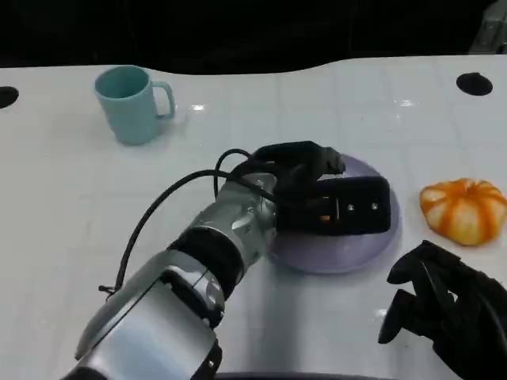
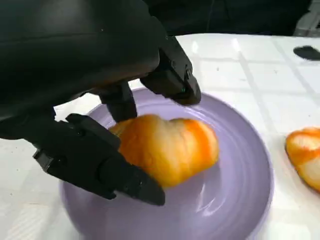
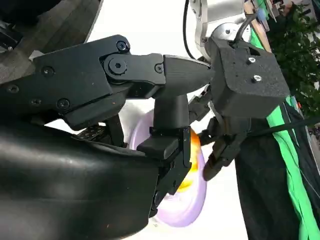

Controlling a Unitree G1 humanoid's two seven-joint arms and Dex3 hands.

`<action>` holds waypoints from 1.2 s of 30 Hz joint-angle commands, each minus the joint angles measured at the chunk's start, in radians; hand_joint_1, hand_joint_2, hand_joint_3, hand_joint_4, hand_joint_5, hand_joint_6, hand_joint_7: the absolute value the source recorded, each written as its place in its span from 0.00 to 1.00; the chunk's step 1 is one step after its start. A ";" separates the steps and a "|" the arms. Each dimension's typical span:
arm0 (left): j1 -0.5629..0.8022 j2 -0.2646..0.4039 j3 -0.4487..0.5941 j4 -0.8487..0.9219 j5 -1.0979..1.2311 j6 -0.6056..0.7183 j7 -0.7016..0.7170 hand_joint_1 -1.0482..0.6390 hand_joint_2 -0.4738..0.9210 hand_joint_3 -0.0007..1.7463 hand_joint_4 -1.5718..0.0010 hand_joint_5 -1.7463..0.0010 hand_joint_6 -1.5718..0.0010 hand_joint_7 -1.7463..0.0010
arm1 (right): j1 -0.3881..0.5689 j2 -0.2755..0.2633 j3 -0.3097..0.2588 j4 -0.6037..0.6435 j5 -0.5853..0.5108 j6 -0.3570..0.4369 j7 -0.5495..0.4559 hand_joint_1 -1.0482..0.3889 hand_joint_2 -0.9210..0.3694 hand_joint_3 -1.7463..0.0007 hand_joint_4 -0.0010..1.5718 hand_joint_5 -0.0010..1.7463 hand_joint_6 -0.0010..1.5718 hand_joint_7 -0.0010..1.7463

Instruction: Grasp the bread from the table and place it into the plate.

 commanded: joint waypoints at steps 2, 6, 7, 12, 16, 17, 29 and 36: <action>-0.043 0.018 -0.027 0.005 0.014 -0.006 -0.090 0.19 1.00 0.22 1.00 0.86 0.91 1.00 | 0.000 -0.006 -0.009 0.000 0.008 -0.003 0.000 0.42 0.00 0.75 0.39 1.00 0.30 0.92; -0.045 0.021 -0.028 0.002 0.012 -0.004 -0.109 0.18 1.00 0.23 1.00 0.88 0.92 1.00 | -0.001 -0.005 -0.010 0.000 0.009 -0.002 -0.001 0.42 0.00 0.75 0.39 1.00 0.30 0.92; -0.045 0.021 -0.028 0.001 0.012 -0.004 -0.110 0.18 1.00 0.23 1.00 0.88 0.92 1.00 | -0.001 -0.005 -0.010 0.000 0.009 -0.002 -0.001 0.42 0.00 0.75 0.39 1.00 0.30 0.92; -0.056 0.068 0.057 -0.025 -0.082 -0.038 -0.249 0.13 1.00 0.24 1.00 0.96 0.93 1.00 | -0.004 -0.008 -0.018 0.011 0.017 -0.004 0.009 0.42 0.00 0.75 0.39 1.00 0.30 0.93; -0.048 0.090 0.089 -0.048 -0.115 -0.055 -0.281 0.12 1.00 0.24 1.00 0.96 0.93 1.00 | -0.005 -0.009 -0.019 0.015 0.016 -0.006 0.011 0.43 0.00 0.75 0.39 1.00 0.30 0.93; -0.043 0.101 0.109 -0.060 -0.135 -0.064 -0.291 0.12 1.00 0.24 0.98 0.95 0.92 0.99 | -0.006 -0.011 -0.017 0.017 0.012 -0.009 0.013 0.42 0.00 0.75 0.39 1.00 0.30 0.93; 0.085 0.178 0.382 -0.260 -0.463 -0.089 -0.426 0.19 1.00 0.19 0.80 0.84 0.79 0.95 | -0.015 -0.009 -0.015 0.020 0.000 -0.002 0.000 0.42 0.00 0.75 0.39 1.00 0.31 0.92; 0.255 0.176 0.535 -0.510 -0.696 0.088 -0.482 0.26 1.00 0.22 0.70 0.59 0.64 0.94 | -0.021 -0.007 -0.016 0.018 0.007 0.009 -0.008 0.43 0.00 0.75 0.39 1.00 0.31 0.93</action>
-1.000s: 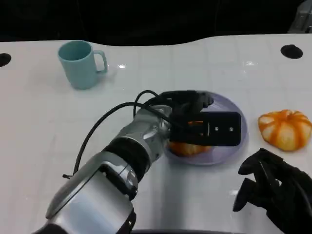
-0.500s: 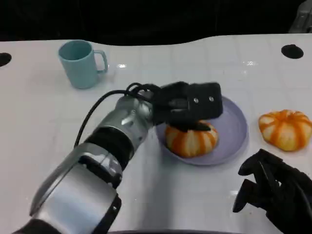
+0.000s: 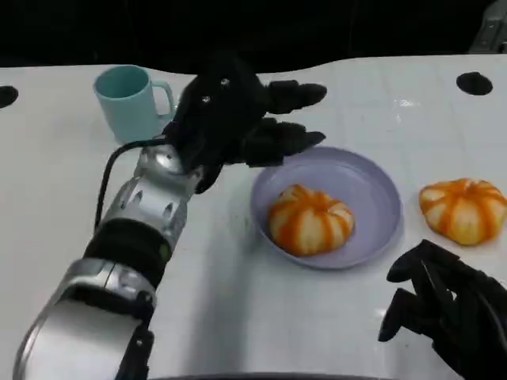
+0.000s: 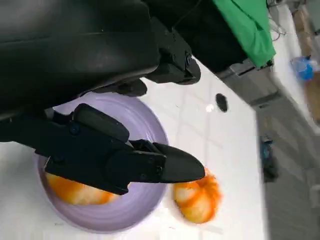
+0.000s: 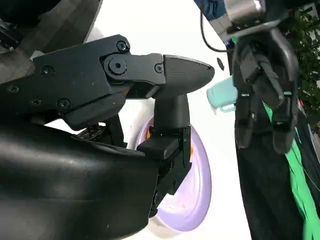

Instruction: Grasp the bread from the table and place it into the plate.

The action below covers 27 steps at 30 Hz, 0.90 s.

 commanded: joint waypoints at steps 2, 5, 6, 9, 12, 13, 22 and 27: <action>0.143 0.010 0.093 -0.240 -0.164 0.173 -0.042 0.27 1.00 0.23 0.70 0.54 0.62 0.93 | -0.002 -0.006 -0.012 -0.007 0.007 0.008 -0.009 0.43 0.00 0.75 0.39 1.00 0.30 0.93; 0.221 0.006 0.131 -0.369 -0.250 0.265 -0.039 0.28 1.00 0.23 0.68 0.47 0.58 0.92 | -0.002 -0.009 -0.009 -0.006 0.001 0.002 -0.008 0.43 0.00 0.74 0.39 1.00 0.30 0.93; 0.237 0.005 0.137 -0.398 -0.267 0.290 -0.034 0.27 1.00 0.22 0.67 0.44 0.57 0.91 | -0.002 -0.009 -0.008 -0.007 0.000 0.001 -0.007 0.43 0.00 0.74 0.39 1.00 0.30 0.93; 0.310 -0.004 0.169 -0.504 -0.337 0.354 -0.017 0.26 1.00 0.22 0.65 0.37 0.54 0.88 | -0.002 -0.009 -0.010 -0.005 0.003 0.001 -0.005 0.43 0.00 0.74 0.39 1.00 0.30 0.93; 0.395 -0.020 0.204 -0.625 -0.415 0.454 0.018 0.28 1.00 0.24 0.66 0.29 0.56 0.75 | 0.000 -0.009 -0.010 -0.008 0.003 0.004 -0.008 0.43 0.00 0.73 0.39 1.00 0.30 0.93; 0.415 -0.025 0.213 -0.656 -0.438 0.484 0.031 0.28 1.00 0.24 0.66 0.25 0.61 0.62 | 0.000 -0.008 -0.011 -0.010 0.005 0.006 -0.009 0.43 0.00 0.73 0.39 1.00 0.31 0.93; 0.605 -0.072 0.266 -0.881 -0.583 0.626 0.138 0.28 1.00 0.28 0.66 0.01 0.69 0.18 | 0.006 -0.011 -0.008 -0.011 0.003 -0.001 -0.003 0.43 0.00 0.74 0.38 1.00 0.30 0.92; 0.659 -0.083 0.266 -0.939 -0.615 0.639 0.175 0.29 1.00 0.29 0.59 0.00 0.68 0.10 | 0.005 -0.011 -0.008 -0.010 0.006 -0.001 0.001 0.42 0.00 0.74 0.38 1.00 0.30 0.92</action>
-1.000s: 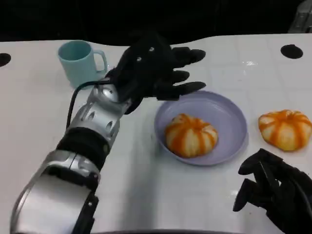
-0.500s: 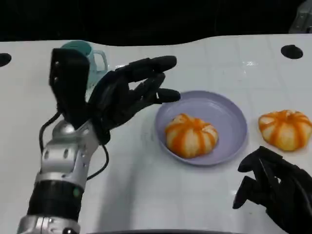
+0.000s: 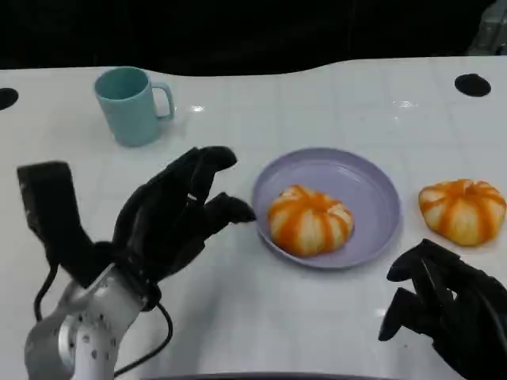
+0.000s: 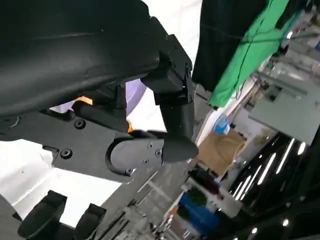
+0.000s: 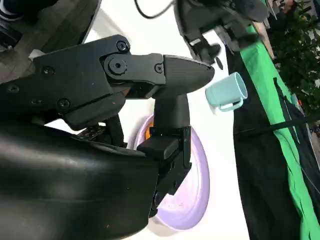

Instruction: Grasp the bread from the table and place it into the plate.

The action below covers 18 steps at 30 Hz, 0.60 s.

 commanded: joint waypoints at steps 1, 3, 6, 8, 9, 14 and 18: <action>0.065 -0.011 0.005 -0.078 -0.030 0.024 0.055 0.29 1.00 0.29 0.58 0.00 0.68 0.09 | 0.006 -0.010 -0.008 -0.013 0.005 0.001 0.000 0.42 0.00 0.74 0.38 1.00 0.30 0.92; 0.144 -0.031 -0.002 -0.151 -0.045 0.042 0.084 0.28 1.00 0.29 0.55 0.00 0.67 0.06 | 0.006 -0.008 -0.005 -0.020 0.003 0.008 -0.007 0.42 0.00 0.74 0.38 1.00 0.30 0.92; 0.209 -0.036 -0.024 -0.210 -0.051 0.045 0.095 0.28 1.00 0.29 0.53 0.00 0.69 0.01 | 0.006 -0.008 -0.004 -0.022 0.002 0.009 -0.010 0.42 0.00 0.75 0.39 1.00 0.31 0.92; 0.251 -0.034 -0.042 -0.241 -0.046 0.038 0.094 0.29 1.00 0.31 0.51 0.00 0.69 0.00 | 0.005 -0.009 -0.003 -0.022 0.001 0.007 -0.008 0.43 0.00 0.74 0.39 1.00 0.31 0.92; 0.267 -0.034 -0.049 -0.256 -0.042 0.041 0.103 0.29 1.00 0.31 0.51 0.00 0.69 0.00 | 0.005 -0.009 -0.003 -0.021 0.001 0.006 -0.007 0.43 0.00 0.74 0.39 1.00 0.31 0.92; 0.297 -0.034 -0.055 -0.284 -0.052 0.054 0.137 0.29 1.00 0.32 0.50 0.00 0.68 0.00 | 0.004 -0.009 -0.004 -0.022 0.003 0.009 -0.007 0.42 0.00 0.74 0.39 1.00 0.31 0.92; 0.334 -0.029 -0.051 -0.298 -0.061 0.063 0.150 0.31 1.00 0.33 0.51 0.00 0.68 0.00 | 0.005 -0.008 -0.005 -0.023 0.006 0.009 -0.007 0.42 0.00 0.75 0.39 1.00 0.31 0.92</action>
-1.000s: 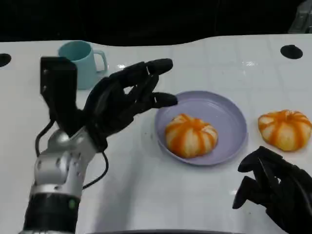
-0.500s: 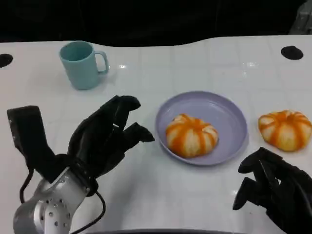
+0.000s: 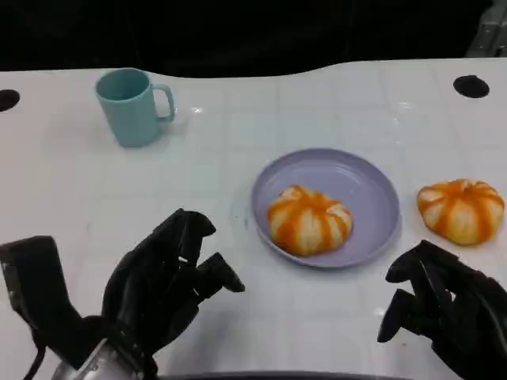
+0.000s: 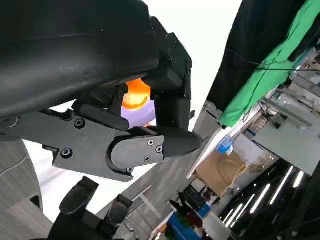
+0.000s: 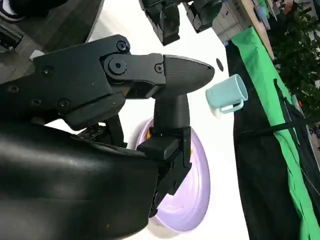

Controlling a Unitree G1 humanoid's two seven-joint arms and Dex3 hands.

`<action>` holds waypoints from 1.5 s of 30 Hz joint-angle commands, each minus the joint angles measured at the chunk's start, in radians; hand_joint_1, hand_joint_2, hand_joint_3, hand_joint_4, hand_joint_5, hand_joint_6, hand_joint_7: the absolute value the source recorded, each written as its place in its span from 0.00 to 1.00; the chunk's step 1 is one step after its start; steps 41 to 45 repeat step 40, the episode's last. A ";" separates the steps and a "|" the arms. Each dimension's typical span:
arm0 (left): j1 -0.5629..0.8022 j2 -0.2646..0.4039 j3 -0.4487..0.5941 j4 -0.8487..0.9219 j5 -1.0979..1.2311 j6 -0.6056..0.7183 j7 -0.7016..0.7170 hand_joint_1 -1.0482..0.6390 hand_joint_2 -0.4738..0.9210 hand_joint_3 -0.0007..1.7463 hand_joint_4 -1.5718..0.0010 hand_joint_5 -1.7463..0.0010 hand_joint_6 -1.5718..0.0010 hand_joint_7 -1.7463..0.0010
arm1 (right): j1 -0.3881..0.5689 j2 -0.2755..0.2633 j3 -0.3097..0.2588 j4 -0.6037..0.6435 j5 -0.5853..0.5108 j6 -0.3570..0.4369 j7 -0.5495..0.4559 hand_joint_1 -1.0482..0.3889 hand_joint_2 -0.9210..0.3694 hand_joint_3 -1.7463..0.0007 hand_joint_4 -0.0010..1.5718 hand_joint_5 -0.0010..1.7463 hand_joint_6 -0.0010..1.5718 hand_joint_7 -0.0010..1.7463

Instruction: Grasp the bread from the table and place it into the plate.

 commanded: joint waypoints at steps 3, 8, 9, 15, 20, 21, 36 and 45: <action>0.043 0.022 0.007 -0.013 -0.006 -0.006 0.011 0.31 1.00 0.32 0.50 0.00 0.66 0.00 | 0.003 -0.003 -0.011 -0.020 0.011 0.004 -0.006 0.42 0.00 0.74 0.39 1.00 0.31 0.92; 0.054 0.030 0.008 -0.008 -0.007 -0.025 -0.001 0.30 1.00 0.28 0.49 0.00 0.64 0.00 | 0.004 -0.006 -0.012 -0.023 0.008 0.004 -0.006 0.43 0.00 0.75 0.39 1.00 0.31 0.91; 0.056 0.032 0.006 -0.007 -0.007 -0.027 -0.002 0.30 1.00 0.27 0.49 0.00 0.63 0.00 | 0.004 -0.006 -0.012 -0.023 0.008 0.004 -0.006 0.43 0.00 0.74 0.39 1.00 0.31 0.91; 0.072 0.051 -0.015 0.007 0.006 -0.054 -0.030 0.30 1.00 0.27 0.49 0.00 0.63 0.00 | 0.000 -0.006 -0.015 -0.020 0.009 0.004 -0.005 0.43 0.00 0.74 0.39 1.00 0.32 0.91; 0.068 0.054 -0.015 0.022 0.002 -0.061 -0.023 0.30 1.00 0.26 0.49 0.00 0.62 0.00 | 0.000 -0.002 -0.016 -0.018 0.008 0.005 -0.009 0.43 0.00 0.75 0.40 1.00 0.32 0.91; 0.067 0.056 -0.015 0.027 0.002 -0.065 -0.027 0.30 1.00 0.26 0.48 0.00 0.62 0.00 | 0.001 -0.001 -0.015 -0.017 0.008 0.005 -0.010 0.43 0.00 0.76 0.39 1.00 0.32 0.91; 0.048 0.058 -0.027 0.064 0.005 -0.096 -0.035 0.29 1.00 0.26 0.48 0.00 0.64 0.00 | 0.000 -0.007 -0.024 0.016 0.005 -0.030 0.014 0.42 0.00 0.75 0.41 1.00 0.32 0.91; 0.045 0.061 -0.028 0.069 0.001 -0.098 -0.044 0.29 1.00 0.25 0.48 0.00 0.64 0.00 | 0.002 -0.010 -0.022 0.017 0.002 -0.037 0.019 0.42 0.00 0.75 0.41 1.00 0.33 0.91</action>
